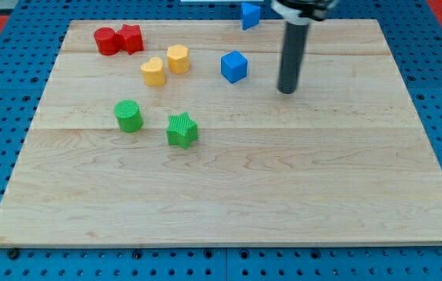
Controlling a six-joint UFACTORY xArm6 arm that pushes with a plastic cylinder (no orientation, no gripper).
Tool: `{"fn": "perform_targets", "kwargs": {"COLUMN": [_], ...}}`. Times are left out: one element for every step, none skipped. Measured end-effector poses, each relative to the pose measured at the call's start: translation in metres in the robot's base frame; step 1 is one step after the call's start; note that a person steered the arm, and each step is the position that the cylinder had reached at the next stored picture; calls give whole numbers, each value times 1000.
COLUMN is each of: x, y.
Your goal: Move the green blocks towards the yellow blocks
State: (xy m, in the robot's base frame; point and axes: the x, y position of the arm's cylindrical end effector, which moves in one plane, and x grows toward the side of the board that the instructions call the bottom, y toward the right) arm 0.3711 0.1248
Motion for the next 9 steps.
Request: {"fn": "perform_targets", "kwargs": {"x": [65,112,137,137,97,60,50,90,92], "y": [19,-16,-64,-126,-195,-218,-217,-223,-279]}}
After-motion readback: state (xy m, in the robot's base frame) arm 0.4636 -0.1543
